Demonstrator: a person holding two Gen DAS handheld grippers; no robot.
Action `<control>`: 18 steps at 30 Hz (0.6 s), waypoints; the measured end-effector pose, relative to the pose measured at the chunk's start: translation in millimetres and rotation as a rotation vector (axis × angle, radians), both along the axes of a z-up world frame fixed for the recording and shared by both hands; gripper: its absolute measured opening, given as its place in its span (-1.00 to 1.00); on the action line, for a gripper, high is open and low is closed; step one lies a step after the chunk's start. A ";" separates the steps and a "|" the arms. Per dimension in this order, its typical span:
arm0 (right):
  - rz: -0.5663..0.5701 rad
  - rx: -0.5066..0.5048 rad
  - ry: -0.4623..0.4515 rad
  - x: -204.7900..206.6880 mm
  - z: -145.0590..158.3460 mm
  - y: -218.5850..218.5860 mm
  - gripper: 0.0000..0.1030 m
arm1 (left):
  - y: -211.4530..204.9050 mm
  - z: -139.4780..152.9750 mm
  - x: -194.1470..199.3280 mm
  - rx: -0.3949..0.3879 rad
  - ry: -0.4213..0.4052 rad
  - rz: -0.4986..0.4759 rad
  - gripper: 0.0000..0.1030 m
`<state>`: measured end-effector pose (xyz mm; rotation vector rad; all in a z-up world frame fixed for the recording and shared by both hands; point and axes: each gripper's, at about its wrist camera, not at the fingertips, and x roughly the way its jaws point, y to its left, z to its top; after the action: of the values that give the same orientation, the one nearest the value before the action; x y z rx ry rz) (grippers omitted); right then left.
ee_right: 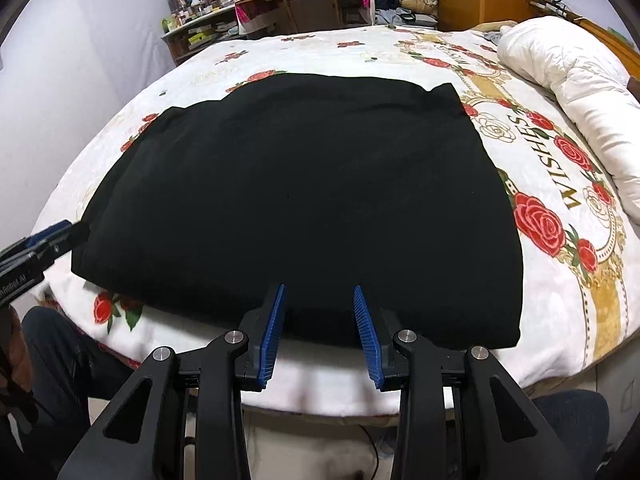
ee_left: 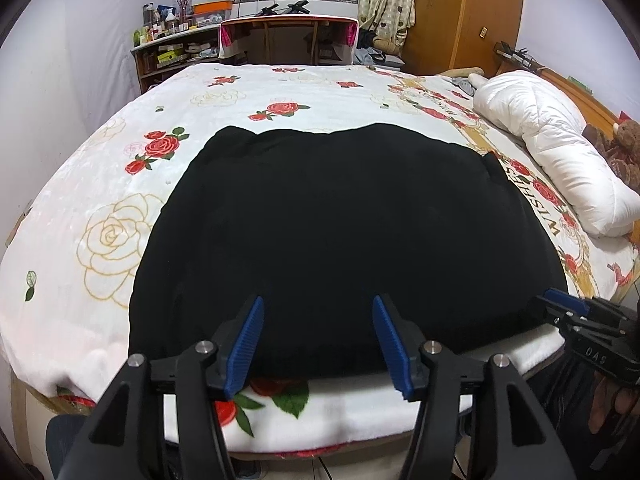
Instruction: Fold large clothes
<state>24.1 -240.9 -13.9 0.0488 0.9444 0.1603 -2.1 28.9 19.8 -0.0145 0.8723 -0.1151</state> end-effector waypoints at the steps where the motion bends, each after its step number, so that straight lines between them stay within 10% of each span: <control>1: 0.001 0.002 -0.007 -2.2 3.1 0.3 -0.27 | -1.6 0.6 -1.2 0.001 0.000 -0.002 0.15; 4: 0.012 0.002 -0.050 -11.5 16.7 3.6 0.28 | -5.7 3.7 -6.0 0.001 -0.005 -0.013 0.23; 18: 0.040 -0.037 -0.133 -48.7 46.0 21.2 0.28 | -17.0 0.3 -23.5 0.023 0.018 -0.041 0.35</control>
<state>-24.7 -219.7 32.1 -0.0145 0.8155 0.1813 -25.6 11.8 20.1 0.0239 0.8917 -0.1431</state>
